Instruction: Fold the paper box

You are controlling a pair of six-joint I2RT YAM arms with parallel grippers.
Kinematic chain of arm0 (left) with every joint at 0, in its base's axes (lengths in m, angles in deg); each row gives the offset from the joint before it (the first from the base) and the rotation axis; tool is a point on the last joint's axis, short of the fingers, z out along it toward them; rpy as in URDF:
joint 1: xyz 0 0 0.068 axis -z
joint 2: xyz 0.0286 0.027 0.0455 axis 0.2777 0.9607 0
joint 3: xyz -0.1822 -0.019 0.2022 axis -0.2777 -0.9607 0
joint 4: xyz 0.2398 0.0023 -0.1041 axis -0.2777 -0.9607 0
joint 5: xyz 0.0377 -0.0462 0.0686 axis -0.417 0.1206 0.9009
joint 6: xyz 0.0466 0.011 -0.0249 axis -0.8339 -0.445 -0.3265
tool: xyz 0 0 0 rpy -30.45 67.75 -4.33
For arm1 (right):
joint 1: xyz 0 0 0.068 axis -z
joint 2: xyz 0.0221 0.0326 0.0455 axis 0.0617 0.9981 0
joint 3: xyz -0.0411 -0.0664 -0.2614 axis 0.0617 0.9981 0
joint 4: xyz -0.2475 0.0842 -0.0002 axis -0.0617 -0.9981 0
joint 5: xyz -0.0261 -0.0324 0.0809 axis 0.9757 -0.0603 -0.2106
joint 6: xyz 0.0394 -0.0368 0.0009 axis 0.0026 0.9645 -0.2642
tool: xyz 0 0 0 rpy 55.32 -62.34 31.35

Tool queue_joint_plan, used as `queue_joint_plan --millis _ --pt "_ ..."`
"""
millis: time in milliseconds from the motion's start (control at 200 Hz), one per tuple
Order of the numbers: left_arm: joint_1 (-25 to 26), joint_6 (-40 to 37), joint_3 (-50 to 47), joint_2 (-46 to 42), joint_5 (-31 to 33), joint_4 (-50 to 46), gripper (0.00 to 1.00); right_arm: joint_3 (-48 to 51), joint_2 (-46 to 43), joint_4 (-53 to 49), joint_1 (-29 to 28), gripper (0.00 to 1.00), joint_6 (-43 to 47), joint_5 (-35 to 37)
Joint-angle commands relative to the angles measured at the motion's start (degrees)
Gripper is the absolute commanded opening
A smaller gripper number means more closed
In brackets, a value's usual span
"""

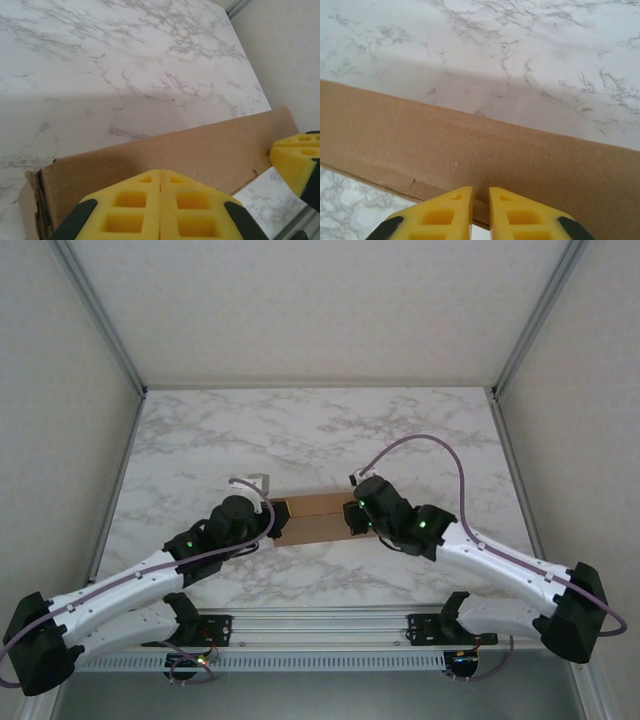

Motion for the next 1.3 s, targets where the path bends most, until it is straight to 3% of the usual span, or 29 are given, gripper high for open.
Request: queue_joint_plan --millis 0,235,611,766,861,946,1006,1182,1297 --pt "4.1 3.5 -3.39 0.54 -2.14 -7.8 0.05 4.49 0.64 -5.84 -5.92 0.15 -1.22 0.51" --pt "10.39 6.92 -3.12 -1.38 1.42 -11.37 0.05 8.46 -3.29 -5.81 -11.43 0.13 -5.21 3.64" --pt "14.92 13.04 -7.1 -6.61 -1.08 -14.8 0.06 10.44 -1.68 -6.01 -20.71 0.13 -12.07 6.01" --pt "16.24 14.49 -8.25 -6.77 3.08 -15.34 0.11 10.34 1.17 -7.6 -22.04 0.15 -15.67 7.5" --pt "13.46 14.82 -6.62 -6.86 9.14 -18.71 0.3 9.84 0.9 -9.62 -17.8 0.27 -17.12 7.05" --pt "6.48 12.48 -6.44 -6.88 7.02 -18.17 0.46 8.12 0.29 -12.69 -13.16 0.3 -15.82 6.93" --pt "1.44 10.59 -6.39 -6.32 5.2 -17.38 0.54 7.3 -0.22 -14.01 -9.08 0.4 -14.44 5.91" --pt "-7.36 5.95 -6.85 -0.37 5.82 -12.18 0.63 8.25 -0.5 -11.62 5.69 0.56 -9.81 -3.06" --pt "-8.39 6.52 -8.29 4.23 4.74 -4.54 0.63 8.96 3.17 -6.71 12.83 0.62 -7.67 -11.37"
